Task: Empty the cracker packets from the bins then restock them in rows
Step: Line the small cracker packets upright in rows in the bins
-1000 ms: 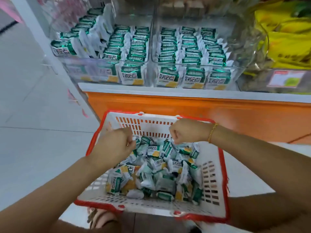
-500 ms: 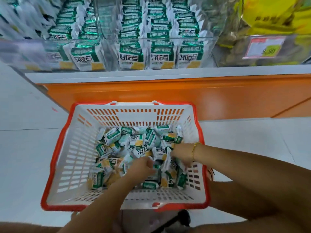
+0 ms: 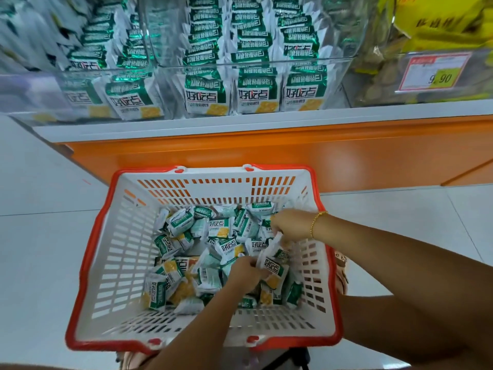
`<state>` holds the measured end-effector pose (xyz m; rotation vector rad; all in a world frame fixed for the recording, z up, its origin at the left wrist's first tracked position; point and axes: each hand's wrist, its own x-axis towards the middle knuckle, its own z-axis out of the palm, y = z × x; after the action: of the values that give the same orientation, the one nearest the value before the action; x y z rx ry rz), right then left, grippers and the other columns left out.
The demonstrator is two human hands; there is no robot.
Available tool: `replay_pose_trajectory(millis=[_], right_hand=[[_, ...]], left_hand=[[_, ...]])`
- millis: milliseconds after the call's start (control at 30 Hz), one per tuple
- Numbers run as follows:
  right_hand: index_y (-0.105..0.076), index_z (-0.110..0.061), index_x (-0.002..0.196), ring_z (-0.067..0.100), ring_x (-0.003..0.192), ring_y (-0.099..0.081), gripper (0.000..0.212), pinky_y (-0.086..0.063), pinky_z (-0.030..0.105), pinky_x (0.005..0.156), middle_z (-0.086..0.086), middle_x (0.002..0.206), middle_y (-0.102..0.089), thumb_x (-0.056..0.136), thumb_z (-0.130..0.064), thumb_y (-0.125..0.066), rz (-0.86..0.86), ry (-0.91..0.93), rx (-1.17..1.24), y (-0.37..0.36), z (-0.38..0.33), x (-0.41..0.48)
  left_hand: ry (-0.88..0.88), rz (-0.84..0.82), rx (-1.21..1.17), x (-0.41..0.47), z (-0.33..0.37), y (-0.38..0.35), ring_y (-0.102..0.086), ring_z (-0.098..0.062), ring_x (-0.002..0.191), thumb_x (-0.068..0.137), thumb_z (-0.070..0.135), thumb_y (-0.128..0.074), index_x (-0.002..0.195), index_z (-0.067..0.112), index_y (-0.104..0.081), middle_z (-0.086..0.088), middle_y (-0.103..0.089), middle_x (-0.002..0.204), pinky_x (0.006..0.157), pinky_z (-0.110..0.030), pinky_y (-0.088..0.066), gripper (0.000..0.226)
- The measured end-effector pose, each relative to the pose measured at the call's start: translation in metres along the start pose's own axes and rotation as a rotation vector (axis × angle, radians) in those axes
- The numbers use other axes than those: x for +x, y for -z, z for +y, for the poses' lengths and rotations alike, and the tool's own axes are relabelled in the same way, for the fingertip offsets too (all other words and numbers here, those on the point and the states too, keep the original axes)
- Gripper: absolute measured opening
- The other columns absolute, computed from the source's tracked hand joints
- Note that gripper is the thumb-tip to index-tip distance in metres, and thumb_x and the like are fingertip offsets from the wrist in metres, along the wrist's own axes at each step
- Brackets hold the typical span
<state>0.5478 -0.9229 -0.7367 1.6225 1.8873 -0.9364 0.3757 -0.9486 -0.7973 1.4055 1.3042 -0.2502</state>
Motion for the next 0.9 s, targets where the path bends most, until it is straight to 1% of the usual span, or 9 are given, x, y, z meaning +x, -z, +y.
replay_pose_trajectory(millis=[133,200,300,433,600,667,733,800,900], right_hand=[[-0.064,0.006,0.111,0.014,0.057,-0.053,0.046,-0.044,0.023,0.057,0.009,0.07,-0.061,0.092,-0.036,-0.062,-0.008,0.013,0.251,0.044,0.012,-0.016],[-0.067,0.0,0.108,0.015,0.065,-0.059,0.043,-0.05,0.024,0.064,0.011,0.077,-0.066,0.092,-0.039,-0.061,-0.048,0.062,0.328,0.069,0.011,-0.031],[-0.068,-0.011,0.105,0.013,0.071,-0.062,0.034,-0.053,0.031,0.075,0.006,0.08,-0.068,0.09,-0.041,-0.062,-0.063,0.148,0.454,0.099,-0.001,-0.055],[-0.063,-0.014,0.104,0.011,0.079,-0.07,0.019,-0.054,0.021,0.075,0.001,0.092,-0.069,0.092,-0.029,-0.061,0.06,0.258,0.851,0.127,-0.02,-0.077],[-0.057,-0.006,0.095,0.024,0.095,-0.07,0.01,-0.057,0.028,0.084,0.007,0.099,-0.066,0.09,-0.015,-0.061,0.223,0.306,1.295,0.142,-0.045,-0.093],[-0.058,-0.006,0.094,0.019,0.087,-0.071,0.009,-0.058,0.024,0.077,0.006,0.094,-0.068,0.091,-0.014,-0.061,0.276,0.327,1.362,0.144,-0.058,-0.099],[-0.061,-0.006,0.094,0.012,0.076,-0.068,0.011,-0.055,0.02,0.068,0.008,0.09,-0.068,0.09,-0.016,-0.062,0.351,0.317,1.347,0.143,-0.07,-0.104],[-0.065,-0.006,0.093,0.009,0.069,-0.061,0.015,-0.052,0.018,0.064,0.004,0.08,-0.064,0.089,-0.02,-0.065,0.435,0.315,1.294,0.144,-0.081,-0.109],[-0.066,-0.008,0.086,0.009,0.064,-0.053,0.019,-0.046,0.019,0.058,0.0,0.071,-0.057,0.087,-0.027,-0.067,0.521,0.335,1.229,0.149,-0.101,-0.117]], left_hand=[[0.092,0.079,-0.486,-0.01,0.007,0.028,-0.057,-0.018,0.066,0.083,0.008,-0.069,0.086,0.006,-0.062,-0.01,-0.059,0.078,0.059,-0.023,-0.05,0.008],[0.076,0.062,-0.756,-0.024,0.015,0.05,-0.063,-0.021,0.079,0.085,0.006,-0.066,0.094,0.007,-0.062,-0.009,-0.063,0.091,0.07,-0.03,-0.057,0.009],[-0.06,0.029,-0.967,-0.051,0.028,0.082,-0.062,-0.017,0.074,0.092,0.009,-0.058,0.086,0.006,-0.058,-0.006,-0.057,0.086,0.082,-0.035,-0.055,0.007],[-0.182,0.097,-1.198,-0.071,0.039,0.11,-0.05,-0.021,0.105,0.091,0.004,-0.055,0.086,0.004,-0.054,-0.006,-0.048,0.105,0.071,-0.03,-0.059,0.005],[-0.339,0.119,-1.31,-0.103,0.066,0.135,-0.05,-0.014,0.081,0.091,-0.003,-0.051,0.072,0.008,-0.048,-0.007,-0.048,0.077,0.074,-0.037,-0.06,0.021],[-0.396,0.116,-1.347,-0.12,0.076,0.146,-0.055,-0.017,0.086,0.09,-0.004,-0.052,0.066,0.005,-0.054,-0.008,-0.059,0.076,0.078,-0.039,-0.058,0.026],[-0.448,0.087,-1.331,-0.134,0.08,0.156,-0.055,-0.024,0.103,0.081,-0.003,-0.062,0.061,0.004,-0.059,-0.013,-0.062,0.092,0.082,-0.042,-0.057,0.021],[-0.477,0.121,-1.273,-0.149,0.083,0.166,-0.057,-0.028,0.108,0.073,0.001,-0.066,0.072,0.006,-0.061,-0.016,-0.065,0.1,0.086,-0.043,-0.055,0.006],[-0.555,0.151,-1.234,-0.17,0.084,0.185,-0.063,-0.027,0.108,0.082,0.023,-0.065,0.109,0.005,-0.06,-0.017,-0.066,0.117,0.086,-0.039,-0.056,0.034]])
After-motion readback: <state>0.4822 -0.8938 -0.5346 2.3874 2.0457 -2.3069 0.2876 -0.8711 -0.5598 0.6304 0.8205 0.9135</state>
